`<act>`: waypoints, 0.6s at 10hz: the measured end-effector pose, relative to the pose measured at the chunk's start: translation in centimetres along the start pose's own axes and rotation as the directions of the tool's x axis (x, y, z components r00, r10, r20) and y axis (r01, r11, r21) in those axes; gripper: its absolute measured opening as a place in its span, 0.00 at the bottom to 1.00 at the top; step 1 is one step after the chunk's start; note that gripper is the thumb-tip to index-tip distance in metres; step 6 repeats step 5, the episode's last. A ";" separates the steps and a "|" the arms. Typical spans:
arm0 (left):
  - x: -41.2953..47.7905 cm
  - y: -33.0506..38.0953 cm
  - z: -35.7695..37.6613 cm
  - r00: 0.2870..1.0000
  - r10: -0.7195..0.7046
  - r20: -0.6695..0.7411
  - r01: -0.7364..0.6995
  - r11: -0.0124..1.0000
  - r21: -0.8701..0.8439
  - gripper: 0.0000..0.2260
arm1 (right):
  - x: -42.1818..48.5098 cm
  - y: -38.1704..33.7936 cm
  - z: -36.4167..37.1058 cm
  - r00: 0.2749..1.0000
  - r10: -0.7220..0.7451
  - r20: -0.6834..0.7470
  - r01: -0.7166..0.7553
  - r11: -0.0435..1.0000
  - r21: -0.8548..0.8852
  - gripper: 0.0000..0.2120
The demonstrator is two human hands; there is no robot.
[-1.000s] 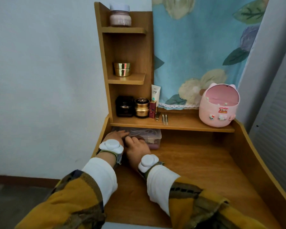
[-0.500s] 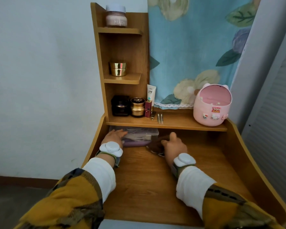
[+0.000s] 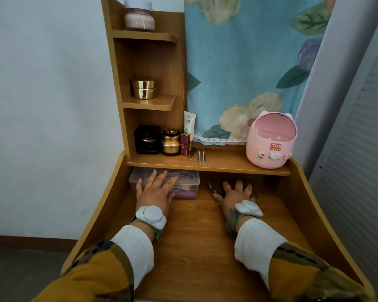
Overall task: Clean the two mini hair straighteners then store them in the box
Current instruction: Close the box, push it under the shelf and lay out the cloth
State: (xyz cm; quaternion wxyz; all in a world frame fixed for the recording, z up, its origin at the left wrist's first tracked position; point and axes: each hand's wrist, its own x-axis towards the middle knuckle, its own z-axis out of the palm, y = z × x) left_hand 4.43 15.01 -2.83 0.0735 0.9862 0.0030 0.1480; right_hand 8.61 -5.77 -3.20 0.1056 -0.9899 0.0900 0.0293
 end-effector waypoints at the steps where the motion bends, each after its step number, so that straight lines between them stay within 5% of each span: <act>1: 0.1 0.1 0.7 0.998 -0.016 -0.053 0.015 1.000 -0.012 0.22 | 1.2 -1.6 0.0 0.999 0.011 0.050 -0.014 0.998 0.058 0.27; 3: -0.2 0.2 0.9 0.998 -0.013 -0.061 0.012 1.000 -0.008 0.24 | 1.0 -0.9 0.5 0.993 -0.005 -0.117 0.030 0.977 0.209 0.23; 6: -0.9 1.2 -0.5 0.999 -0.020 -0.029 0.019 0.999 -0.031 0.26 | -0.3 2.2 -1.7 0.998 -0.042 -0.037 0.046 0.992 0.118 0.23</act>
